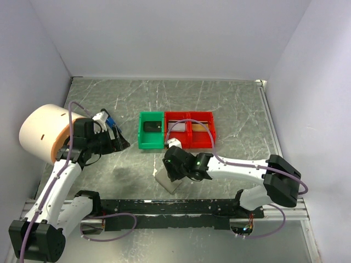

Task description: Take the credit cards out of the card holder

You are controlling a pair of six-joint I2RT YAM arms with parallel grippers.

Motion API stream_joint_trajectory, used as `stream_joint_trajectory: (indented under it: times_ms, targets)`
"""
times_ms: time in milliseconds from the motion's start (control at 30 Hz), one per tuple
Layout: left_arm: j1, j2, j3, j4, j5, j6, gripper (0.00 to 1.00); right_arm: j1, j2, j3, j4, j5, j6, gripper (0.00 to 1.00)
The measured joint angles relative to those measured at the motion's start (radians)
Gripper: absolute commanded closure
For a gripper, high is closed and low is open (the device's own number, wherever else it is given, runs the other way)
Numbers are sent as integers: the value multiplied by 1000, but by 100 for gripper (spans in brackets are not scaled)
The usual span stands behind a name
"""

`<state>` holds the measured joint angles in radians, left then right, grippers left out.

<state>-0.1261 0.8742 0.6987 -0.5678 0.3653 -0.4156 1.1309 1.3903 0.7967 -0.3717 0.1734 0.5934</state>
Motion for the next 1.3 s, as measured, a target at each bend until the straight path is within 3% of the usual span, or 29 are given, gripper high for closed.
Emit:
stream_joint_trajectory:
  times_ms: [200,467,567,700,900,1100,1300]
  targets:
    - [0,-10,0,1,3,1,29,10,54,2,-13,37,18,58]
    - [0,-22,-2,19,55,-12,31,10,63,-47,-2,63,84,59]
    - [-20,-59,-61,145,140,-101,29,10,51,-63,7,67,117,59]
    - [-187,-124,-186,288,140,-256,30,10,40,-72,7,71,164,59]
    - [-500,-86,-293,394,-17,-431,30,10,-2,-74,-27,83,204,59]
    - [-694,-48,-393,501,-166,-590,32,10,-28,-38,-102,89,202,57]
    - [-832,-1,-395,562,-303,-703,42,15,-26,20,-124,73,167,62]
